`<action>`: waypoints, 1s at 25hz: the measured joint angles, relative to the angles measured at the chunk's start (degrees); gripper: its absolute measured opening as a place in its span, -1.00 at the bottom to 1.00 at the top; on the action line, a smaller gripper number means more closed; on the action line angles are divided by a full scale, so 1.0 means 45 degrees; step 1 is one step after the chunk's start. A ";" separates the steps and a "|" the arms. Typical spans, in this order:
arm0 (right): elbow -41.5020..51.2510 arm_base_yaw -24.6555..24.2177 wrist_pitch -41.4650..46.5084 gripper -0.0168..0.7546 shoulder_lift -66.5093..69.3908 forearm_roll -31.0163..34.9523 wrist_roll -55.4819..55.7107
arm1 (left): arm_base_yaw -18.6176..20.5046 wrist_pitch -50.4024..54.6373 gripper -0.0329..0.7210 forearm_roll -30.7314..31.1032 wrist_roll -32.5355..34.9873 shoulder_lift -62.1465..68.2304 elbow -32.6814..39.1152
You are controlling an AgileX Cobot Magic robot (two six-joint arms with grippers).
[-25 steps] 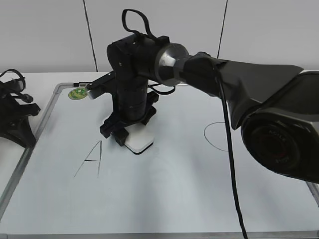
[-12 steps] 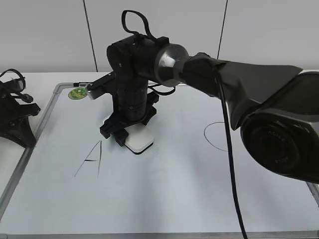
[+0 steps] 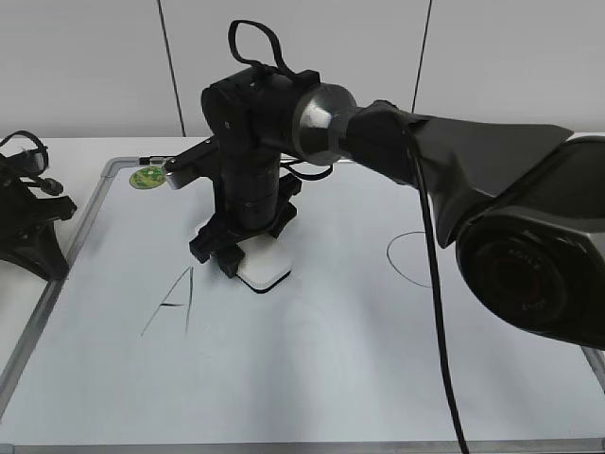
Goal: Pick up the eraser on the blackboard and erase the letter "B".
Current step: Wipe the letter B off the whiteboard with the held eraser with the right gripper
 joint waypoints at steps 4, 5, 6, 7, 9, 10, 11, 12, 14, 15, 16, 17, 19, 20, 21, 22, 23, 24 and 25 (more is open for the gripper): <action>0.0000 0.0030 0.0000 0.41 0.0000 -0.0077 0.0020 | 0.0000 0.0000 -0.84 0.0000 0.0000 0.0000 0.0000; 0.0000 0.0030 0.0000 0.41 0.0000 -0.0085 0.0020 | 0.0000 0.0000 -0.84 0.0000 0.0000 0.0000 0.0000; 0.0000 -0.0005 0.0000 0.41 0.0000 -0.0108 0.0020 | 0.0000 0.0000 -0.84 0.0000 0.0000 0.0000 0.0000; 0.0000 -0.0029 0.0000 0.41 0.0000 -0.0106 0.0020 | 0.0000 0.0000 -0.84 0.0000 0.0000 0.0000 0.0000; 0.0000 -0.0123 0.0000 0.41 0.0000 -0.0059 0.0020 | 0.0000 0.0000 -0.84 0.0000 0.0000 0.0000 0.0000; 0.0000 -0.0151 0.0000 0.41 0.0000 -0.0010 0.0020 | 0.0000 0.0000 -0.84 0.0000 0.0000 0.0000 0.0000; 0.0000 -0.0208 0.0000 0.41 0.0000 0.0049 0.0020 | 0.0000 0.0000 -0.84 0.0000 0.0000 0.0000 0.0000; 0.0000 -0.0263 0.0000 0.41 0.0000 0.0073 0.0020 | 0.0000 0.0000 -0.84 0.0000 0.0000 0.0000 0.0000; 0.0000 -0.0436 0.0000 0.41 0.0000 0.0103 0.0020 | 0.0000 0.0000 -0.84 0.0000 0.0000 0.0000 0.0000; 0.0000 -0.0538 0.0000 0.41 0.0000 0.0103 0.0049 | 0.0000 -0.0024 -0.84 0.0000 0.0000 0.0000 0.0000; 0.0000 -0.0669 0.0022 0.41 0.0000 0.0103 0.0076 | 0.0000 -0.0024 -0.84 0.0000 0.0000 0.0000 0.0000; 0.0000 -0.0759 0.0022 0.41 0.0000 0.0103 0.0076 | 0.0000 -0.0024 -0.84 0.0000 0.0000 0.0000 0.0000; 0.0000 -0.0944 0.0045 0.41 0.0000 0.0056 0.0162 | 0.0000 -0.0024 -0.84 0.0000 0.0000 0.0000 0.0000; 0.0000 -0.0993 0.0045 0.41 0.0000 0.0056 0.0226 | 0.0000 -0.0042 -0.84 0.0000 0.0000 0.0000 0.0000; 0.0000 -0.1053 0.0045 0.41 0.0000 0.0029 0.0275 | 0.0000 -0.0042 -0.84 0.0000 0.0000 0.0000 0.0000; 0.0000 -0.1110 0.0045 0.41 0.0000 0.0029 0.0305 | 0.0000 -0.0050 -0.84 0.0000 0.0000 0.0000 0.0000; 0.0000 -0.1135 0.0045 0.41 0.0000 -0.0024 0.0353 | 0.0000 -0.0050 -0.84 0.0000 0.0000 0.0000 0.0000; 0.0000 -0.1160 0.0064 0.41 0.0000 -0.0132 0.0415 | 0.0000 -0.0073 -0.84 0.0000 0.0000 0.0000 0.0000; 0.0000 -0.1187 0.0072 0.41 0.0000 -0.0273 0.0507 | 0.0000 -0.0072 -0.84 0.0000 0.0000 0.0000 0.0000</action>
